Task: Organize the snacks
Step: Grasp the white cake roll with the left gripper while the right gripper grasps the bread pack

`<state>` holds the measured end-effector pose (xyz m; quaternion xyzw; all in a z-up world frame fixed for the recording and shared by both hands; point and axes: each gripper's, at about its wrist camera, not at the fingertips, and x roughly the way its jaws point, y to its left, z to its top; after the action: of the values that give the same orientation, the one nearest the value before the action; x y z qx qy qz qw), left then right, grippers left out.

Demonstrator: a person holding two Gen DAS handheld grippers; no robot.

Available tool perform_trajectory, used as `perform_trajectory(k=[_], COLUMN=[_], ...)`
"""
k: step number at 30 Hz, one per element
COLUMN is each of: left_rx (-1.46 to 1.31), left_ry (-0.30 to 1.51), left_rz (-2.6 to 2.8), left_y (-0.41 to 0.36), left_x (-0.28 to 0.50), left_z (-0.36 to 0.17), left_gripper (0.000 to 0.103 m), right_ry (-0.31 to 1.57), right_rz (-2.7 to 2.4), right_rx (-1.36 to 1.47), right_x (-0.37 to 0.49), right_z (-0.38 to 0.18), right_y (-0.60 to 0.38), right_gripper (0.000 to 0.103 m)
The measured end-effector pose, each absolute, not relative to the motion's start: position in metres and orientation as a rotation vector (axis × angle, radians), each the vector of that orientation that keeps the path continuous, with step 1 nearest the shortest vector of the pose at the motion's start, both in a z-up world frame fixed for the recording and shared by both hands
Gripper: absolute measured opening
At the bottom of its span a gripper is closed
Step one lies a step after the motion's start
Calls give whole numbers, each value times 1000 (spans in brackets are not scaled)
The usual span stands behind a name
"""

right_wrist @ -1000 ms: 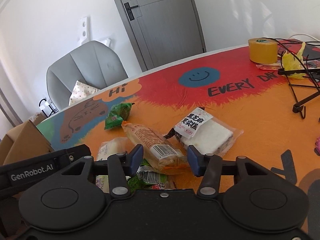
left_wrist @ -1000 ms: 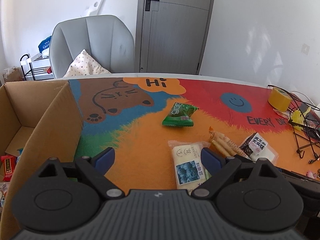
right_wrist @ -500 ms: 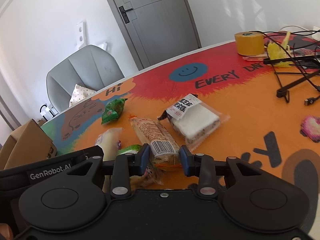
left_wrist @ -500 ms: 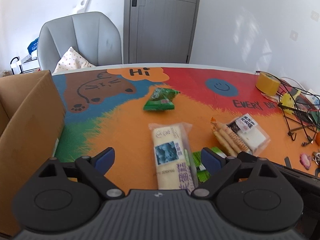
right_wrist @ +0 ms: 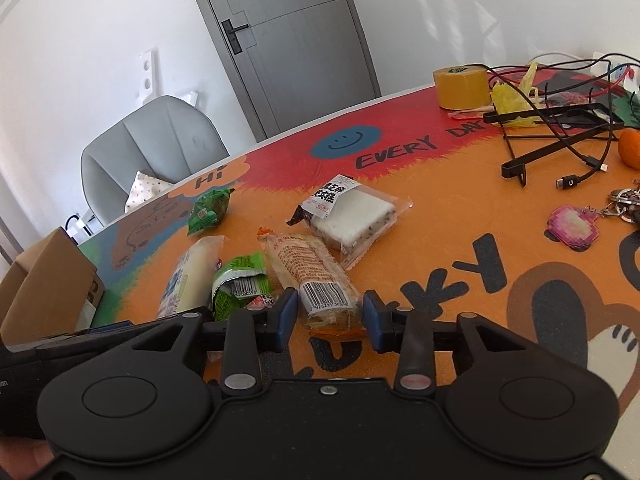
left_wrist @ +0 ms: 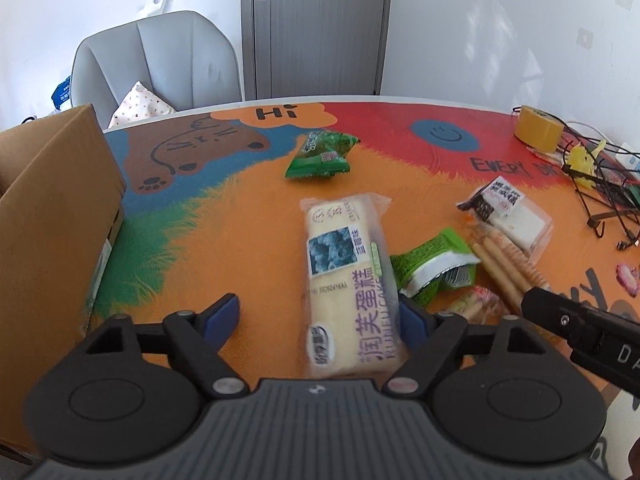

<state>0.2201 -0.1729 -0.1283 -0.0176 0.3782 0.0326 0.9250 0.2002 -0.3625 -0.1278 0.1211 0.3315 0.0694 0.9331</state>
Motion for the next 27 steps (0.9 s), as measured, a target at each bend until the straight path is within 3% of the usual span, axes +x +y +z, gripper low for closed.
perform_trajectory(k=[4, 7, 16, 21, 27], left_rx=[-29, -40, -52, -47, -36], left_ry=[777, 783, 786, 773, 763], left_rz=[64, 70, 84, 94, 90], left_y=[-167, -160, -150, -149, -150], left_x=[222, 223, 221, 226, 227], left_z=[-125, -123, -123, -125, -127], left_gripper=[47, 37, 42, 51, 52], right_ry=[679, 682, 690, 682, 679], right_rz=[134, 136, 133, 129, 101], right_rx=[233, 223, 157, 156, 169], right_x=[206, 213, 217, 212, 205], right_z=[-130, -130, -135, -134, -134], right_y=[-356, -350, -335, -341, -348], right_gripper=[56, 56, 55, 42, 38])
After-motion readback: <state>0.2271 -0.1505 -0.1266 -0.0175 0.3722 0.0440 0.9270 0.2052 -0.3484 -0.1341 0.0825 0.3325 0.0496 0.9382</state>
